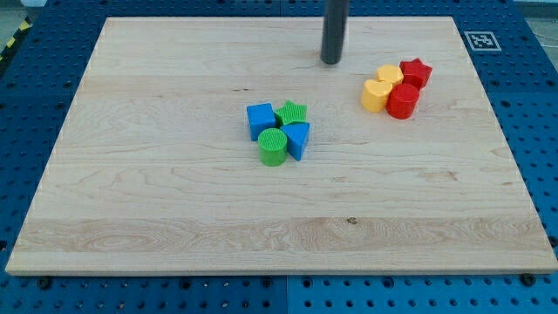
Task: Move the red circle with yellow hexagon towards bottom right of the board
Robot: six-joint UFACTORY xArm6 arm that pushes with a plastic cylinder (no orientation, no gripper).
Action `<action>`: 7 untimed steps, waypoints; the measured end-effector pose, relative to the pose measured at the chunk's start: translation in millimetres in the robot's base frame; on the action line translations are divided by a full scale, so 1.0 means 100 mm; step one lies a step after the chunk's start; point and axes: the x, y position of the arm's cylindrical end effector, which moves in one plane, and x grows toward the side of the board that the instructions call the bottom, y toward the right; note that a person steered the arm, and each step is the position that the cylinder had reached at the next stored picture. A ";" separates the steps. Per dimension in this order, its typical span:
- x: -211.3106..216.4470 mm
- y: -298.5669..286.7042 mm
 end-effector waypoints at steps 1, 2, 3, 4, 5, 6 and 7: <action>0.11 0.35; 0.26 0.69; 0.46 0.91; 0.48 0.92; 0.50 0.85; 0.64 0.68; 0.83 0.63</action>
